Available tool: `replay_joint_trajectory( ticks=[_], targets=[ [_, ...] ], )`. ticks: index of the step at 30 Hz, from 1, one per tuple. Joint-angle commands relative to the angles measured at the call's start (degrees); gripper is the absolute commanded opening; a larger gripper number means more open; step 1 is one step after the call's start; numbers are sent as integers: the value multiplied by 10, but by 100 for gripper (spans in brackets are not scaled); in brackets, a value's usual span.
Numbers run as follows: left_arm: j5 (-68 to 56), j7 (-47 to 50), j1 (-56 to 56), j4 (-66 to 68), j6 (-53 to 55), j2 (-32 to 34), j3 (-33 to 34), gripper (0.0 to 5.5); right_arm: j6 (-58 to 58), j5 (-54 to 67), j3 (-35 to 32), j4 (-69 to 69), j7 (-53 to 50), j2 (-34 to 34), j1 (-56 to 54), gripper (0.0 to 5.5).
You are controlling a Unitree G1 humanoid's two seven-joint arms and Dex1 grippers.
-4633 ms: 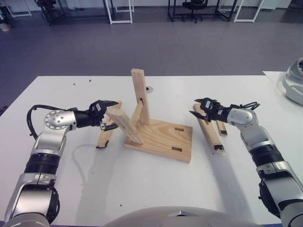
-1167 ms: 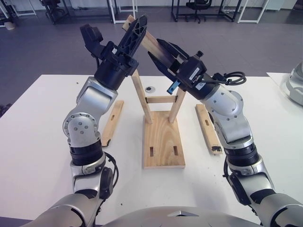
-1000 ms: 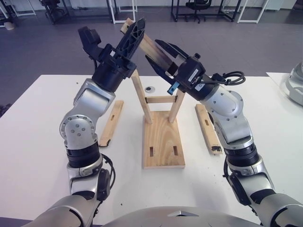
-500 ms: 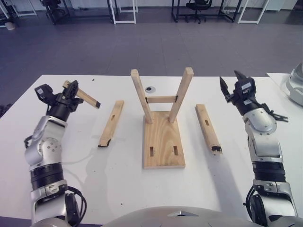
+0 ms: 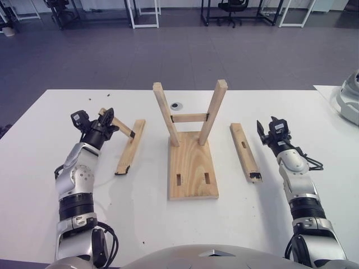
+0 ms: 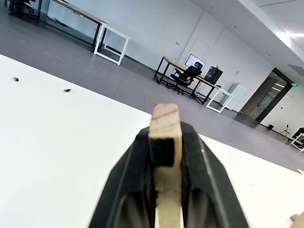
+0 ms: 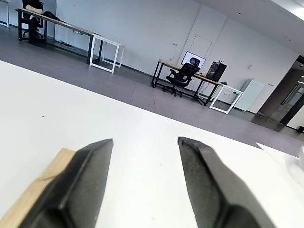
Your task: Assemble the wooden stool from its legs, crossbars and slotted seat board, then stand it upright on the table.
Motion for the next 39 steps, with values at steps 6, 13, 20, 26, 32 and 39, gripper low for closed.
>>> replay_joint_trajectory(
  ticks=[6,13,20,26,32,39],
  targets=[
    [33,-3,18,34,-22,0,6,41,-1,-6,7,11,-13,1,-3,254],
    [36,1,17,35,-26,-1,4,41,1,-9,9,10,-18,0,1,254],
    [-5,1,6,1,-10,-15,19,41,1,-13,12,12,-20,2,5,254],
    [16,0,1,39,-23,-24,15,41,-1,-14,13,22,-19,0,3,254],
    [35,1,5,61,-42,-19,15,41,-4,-15,13,31,-21,1,-3,254],
    [82,11,25,85,-9,4,-22,41,-1,-23,17,26,-25,-1,-3,254]
  ],
)
